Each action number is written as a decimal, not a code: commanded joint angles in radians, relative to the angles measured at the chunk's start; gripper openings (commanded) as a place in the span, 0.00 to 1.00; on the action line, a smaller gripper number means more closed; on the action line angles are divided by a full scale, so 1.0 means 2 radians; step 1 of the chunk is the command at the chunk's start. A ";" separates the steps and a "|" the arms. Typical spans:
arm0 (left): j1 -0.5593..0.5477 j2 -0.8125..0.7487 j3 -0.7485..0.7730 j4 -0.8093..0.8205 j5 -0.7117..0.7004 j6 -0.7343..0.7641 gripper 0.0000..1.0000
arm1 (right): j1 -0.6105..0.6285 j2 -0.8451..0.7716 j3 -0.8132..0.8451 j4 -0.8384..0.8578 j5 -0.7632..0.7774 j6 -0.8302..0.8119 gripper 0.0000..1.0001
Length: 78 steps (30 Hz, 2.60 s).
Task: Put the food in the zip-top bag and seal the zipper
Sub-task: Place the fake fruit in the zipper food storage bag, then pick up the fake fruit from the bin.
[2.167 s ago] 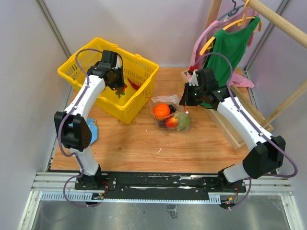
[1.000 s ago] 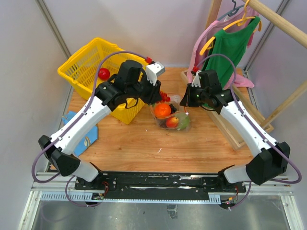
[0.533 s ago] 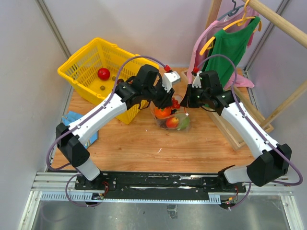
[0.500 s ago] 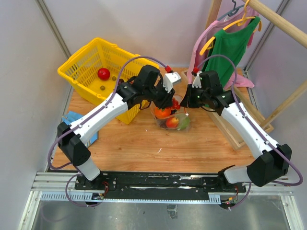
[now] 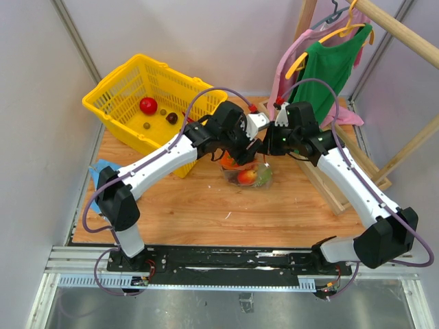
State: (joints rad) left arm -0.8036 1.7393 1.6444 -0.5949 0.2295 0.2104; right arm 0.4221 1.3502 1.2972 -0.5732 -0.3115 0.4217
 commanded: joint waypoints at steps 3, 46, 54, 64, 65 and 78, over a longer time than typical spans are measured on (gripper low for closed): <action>-0.007 -0.011 -0.005 0.028 -0.059 0.000 0.67 | -0.008 -0.016 -0.005 0.004 -0.004 -0.007 0.03; 0.246 -0.033 -0.020 0.034 -0.275 -0.200 0.98 | -0.008 0.003 0.021 -0.005 0.008 -0.018 0.03; 0.303 0.066 -0.001 0.090 -0.202 -0.203 0.90 | -0.008 0.009 0.023 -0.005 0.004 -0.020 0.03; 0.348 0.180 0.069 0.127 -0.141 -0.191 0.83 | -0.008 0.016 0.032 -0.013 0.006 -0.027 0.03; 0.350 0.186 0.069 0.137 -0.132 -0.189 0.81 | -0.008 0.017 0.034 -0.014 0.007 -0.028 0.03; 0.368 0.274 0.124 0.148 -0.086 -0.188 0.76 | -0.008 0.027 0.047 -0.025 0.011 -0.033 0.03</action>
State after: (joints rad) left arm -0.0948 2.2532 1.8549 -0.3161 0.0231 -0.1616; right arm 0.4221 1.3994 1.3552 -0.6117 -0.3054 0.3687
